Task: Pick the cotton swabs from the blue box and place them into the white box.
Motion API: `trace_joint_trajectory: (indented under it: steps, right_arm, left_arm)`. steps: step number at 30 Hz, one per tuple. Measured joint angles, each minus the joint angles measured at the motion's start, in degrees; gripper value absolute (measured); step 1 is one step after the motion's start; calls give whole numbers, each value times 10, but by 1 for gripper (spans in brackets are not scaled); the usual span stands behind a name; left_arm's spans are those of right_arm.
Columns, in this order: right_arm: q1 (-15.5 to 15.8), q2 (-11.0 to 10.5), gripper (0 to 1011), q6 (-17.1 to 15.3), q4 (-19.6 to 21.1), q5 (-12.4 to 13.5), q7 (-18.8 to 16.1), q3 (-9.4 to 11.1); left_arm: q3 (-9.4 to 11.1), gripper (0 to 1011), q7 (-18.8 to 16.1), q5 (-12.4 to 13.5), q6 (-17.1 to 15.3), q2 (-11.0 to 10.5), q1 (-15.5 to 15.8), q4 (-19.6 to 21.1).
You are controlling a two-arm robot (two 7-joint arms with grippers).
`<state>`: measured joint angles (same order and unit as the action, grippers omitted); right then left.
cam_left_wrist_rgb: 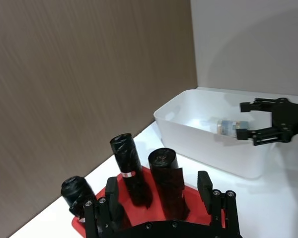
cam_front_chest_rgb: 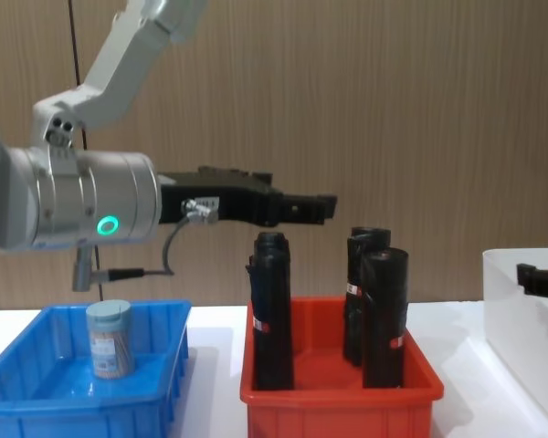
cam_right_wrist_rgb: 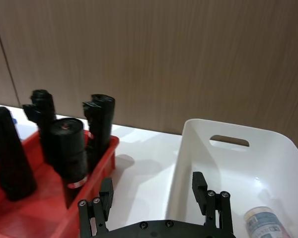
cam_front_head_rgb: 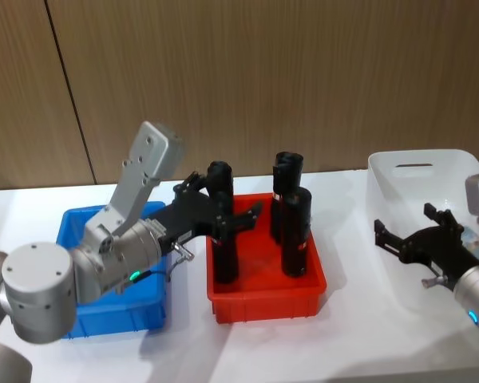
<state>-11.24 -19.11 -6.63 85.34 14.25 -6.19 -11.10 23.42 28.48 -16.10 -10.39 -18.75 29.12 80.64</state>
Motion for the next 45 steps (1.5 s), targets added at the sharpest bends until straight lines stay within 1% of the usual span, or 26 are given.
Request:
trace_joint_trajectory:
  steps: [5, 6, 9, 10, 11, 13, 16, 17, 20, 22, 23, 30, 36, 41, 45]
  right_arm:
    - [34, -1, 1002, 13, 45, 7, 7, -5]
    - [34, -1, 1002, 13, 45, 7, 7, -5]
    - [55, -1, 1001, 21, 72, 11, 11, -9]
    - [55, -1, 1001, 21, 72, 11, 11, -9]
    - [64, -1, 1002, 24, 84, 12, 13, -10]
    - [76, -2, 1002, 29, 100, 14, 15, -12]
    - [93, -2, 1002, 36, 122, 17, 18, -15]
    - [96, -2, 1001, 37, 127, 18, 19, -15]
    - [109, -2, 1001, 42, 143, 21, 21, -17]
    - [113, -2, 1002, 44, 149, 21, 22, -18]
    - [115, -2, 1002, 45, 151, 22, 23, -18]
    - [121, -2, 1001, 47, 159, 22, 24, -19]
    - [121, -2, 1001, 47, 159, 22, 24, -19]
    - [121, -2, 1002, 47, 159, 23, 24, -18]
    - [121, -2, 1002, 47, 159, 22, 24, -18]
  left_arm:
    - [4, 999, -40, 6, 14, -5, -22, 18]
    - [4, 999, -46, 8, 16, -5, -25, 21]
    - [6, 1000, -68, 11, 24, -8, -38, 31]
    - [7, 1000, -80, 13, 28, -9, -44, 36]
    - [7, 1000, -80, 13, 28, -9, -44, 36]
    - [10, 1000, -101, 17, 35, -12, -57, 46]
    - [11, 1000, -120, 20, 41, -14, -67, 54]
    - [12, 1000, -131, 22, 45, -15, -73, 59]
    - [14, 1000, -147, 24, 51, -17, -82, 67]
    - [16, 1000, -171, 28, 59, -19, -95, 77]
    - [16, 1000, -171, 28, 59, -19, -95, 77]
    - [22, 1000, -227, 38, 79, -26, -127, 103]
    - [25, 1000, -264, 44, 91, -30, -147, 119]
    - [26, 1000, -276, 46, 95, -32, -154, 125]
    - [26, 1000, -278, 46, 96, -32, -155, 126]
